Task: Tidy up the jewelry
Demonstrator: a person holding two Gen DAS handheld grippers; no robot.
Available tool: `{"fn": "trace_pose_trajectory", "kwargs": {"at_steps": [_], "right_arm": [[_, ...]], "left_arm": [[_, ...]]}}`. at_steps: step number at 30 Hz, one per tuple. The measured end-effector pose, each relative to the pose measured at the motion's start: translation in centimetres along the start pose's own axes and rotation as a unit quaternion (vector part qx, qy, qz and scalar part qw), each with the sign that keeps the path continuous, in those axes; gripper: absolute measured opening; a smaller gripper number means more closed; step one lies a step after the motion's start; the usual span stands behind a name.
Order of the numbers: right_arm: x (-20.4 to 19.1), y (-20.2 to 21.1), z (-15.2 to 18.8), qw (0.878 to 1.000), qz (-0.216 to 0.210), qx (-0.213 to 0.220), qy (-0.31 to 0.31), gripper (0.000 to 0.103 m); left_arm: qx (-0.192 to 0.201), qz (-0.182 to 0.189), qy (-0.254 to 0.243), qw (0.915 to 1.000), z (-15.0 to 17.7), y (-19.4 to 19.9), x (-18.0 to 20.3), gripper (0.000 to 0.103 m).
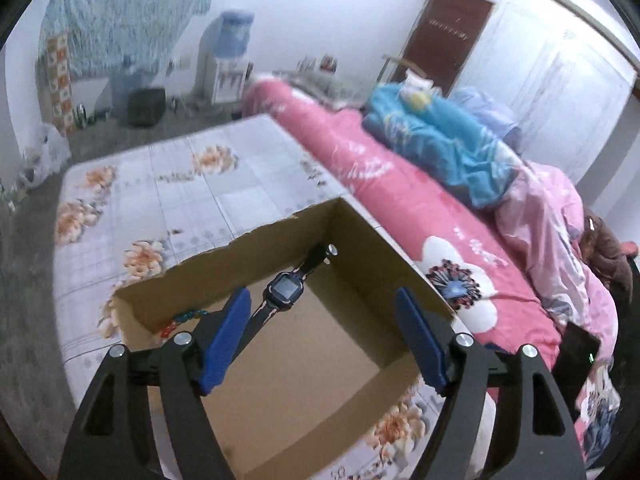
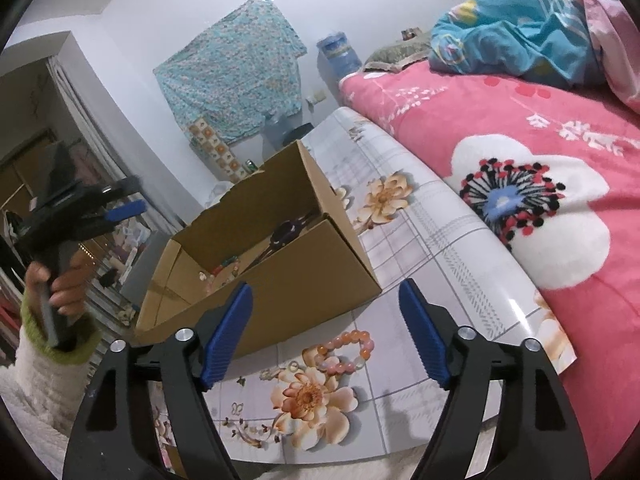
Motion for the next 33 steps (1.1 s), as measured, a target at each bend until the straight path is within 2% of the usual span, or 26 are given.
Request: {"fn": "trace_pose_trajectory", "kwargs": {"at_steps": [4, 7, 11, 16, 19, 25, 28, 33], "right_arm": [[-1.2, 0.6, 0.4, 1.000, 0.013, 0.011, 0.017, 0.082], [-2.1, 0.7, 0.7, 0.999, 0.019, 0.013, 0.028, 0.085], [-3.5, 0.7, 1.2, 0.998, 0.033, 0.012, 0.046, 0.091], [-5.0, 0.8, 1.9, 0.996, 0.054, 0.014, 0.064, 0.095], [-5.7, 0.6, 2.3, 0.994, 0.072, 0.011, 0.076, 0.095], [-6.5, 0.4, 3.2, 0.990, 0.108, 0.004, 0.096, 0.095], [-6.8, 0.5, 3.7, 0.986, 0.126, 0.001, 0.109, 0.095], [-7.2, 0.7, 4.7, 0.982, 0.142, -0.007, 0.123, 0.095]], "left_arm": [[0.047, -0.006, -0.019, 0.9987, 3.5, 4.0, 0.1, 0.078], [0.065, -0.019, -0.033, 0.9972, 6.3, 5.4, 0.1, 0.081], [0.047, -0.009, -0.030, 0.9984, 10.8, 5.4, 0.0, 0.081], [0.025, 0.010, 0.003, 0.9996, 14.5, 4.4, -0.1, 0.081], [0.032, -0.002, -0.006, 0.9995, 15.7, 4.4, 0.2, 0.081], [0.064, -0.040, -0.067, 0.9948, 17.4, 5.0, 2.0, 0.081], [0.057, -0.030, -0.075, 0.9950, 18.2, 4.7, 2.6, 0.081], [0.038, 0.010, -0.065, 0.9971, 20.1, 4.2, 3.8, 0.081]]}}
Point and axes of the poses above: each gripper's, at about its wrist camera, not at the fingertips, and y roughly against the way its jaws point, x to its right, z to its underside, the point moved 3 cm from there along -y, roughly the way its jaws point, and after that the axes turned 10 degrees about -z, right-handed, at the moved point
